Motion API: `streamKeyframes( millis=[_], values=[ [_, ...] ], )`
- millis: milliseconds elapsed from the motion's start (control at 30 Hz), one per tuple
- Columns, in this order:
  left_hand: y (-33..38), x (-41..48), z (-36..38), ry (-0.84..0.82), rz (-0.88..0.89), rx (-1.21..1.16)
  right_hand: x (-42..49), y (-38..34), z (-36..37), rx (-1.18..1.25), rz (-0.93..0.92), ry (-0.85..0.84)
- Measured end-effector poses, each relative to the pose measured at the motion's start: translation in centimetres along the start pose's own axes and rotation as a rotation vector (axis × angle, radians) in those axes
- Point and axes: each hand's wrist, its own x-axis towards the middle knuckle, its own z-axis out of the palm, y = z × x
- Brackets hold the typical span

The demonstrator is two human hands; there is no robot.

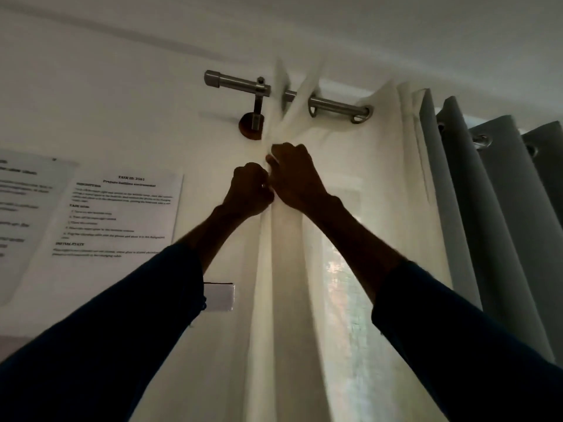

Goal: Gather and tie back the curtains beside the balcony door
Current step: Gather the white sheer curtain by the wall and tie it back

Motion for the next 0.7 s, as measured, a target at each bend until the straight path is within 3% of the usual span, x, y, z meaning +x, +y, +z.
streamKeyframes(
  millis=[167,300,433,500,600,633,700],
  values=[
    [0.2,-1.5,0.0,-0.006,0.166,-0.104,-3.8,3.5,-0.5,-0.06,0.032,-0.03],
    [2.9,-1.9,0.0,-0.265,0.082,-0.068,-7.6,6.8,-2.8,-0.094,0.163,0.053],
    [6.5,-2.1,0.1,-0.448,-0.07,-0.246,-10.6,7.3,-4.2,-0.102,0.319,0.07],
    [7.3,-2.4,0.5,-0.388,-0.072,-0.197,-11.7,6.2,-3.4,-0.053,0.284,0.048],
    [6.8,-3.0,1.1,-0.183,-0.044,-0.132,-12.9,5.4,-2.1,-0.06,0.072,0.083],
    [6.1,-3.2,1.2,-0.118,-0.077,-0.134,-13.1,6.2,-1.9,-0.068,0.06,0.082],
    [4.7,-3.2,0.6,0.055,-0.243,-0.174,-13.3,8.7,-2.7,-0.071,0.21,0.089]
  ],
)
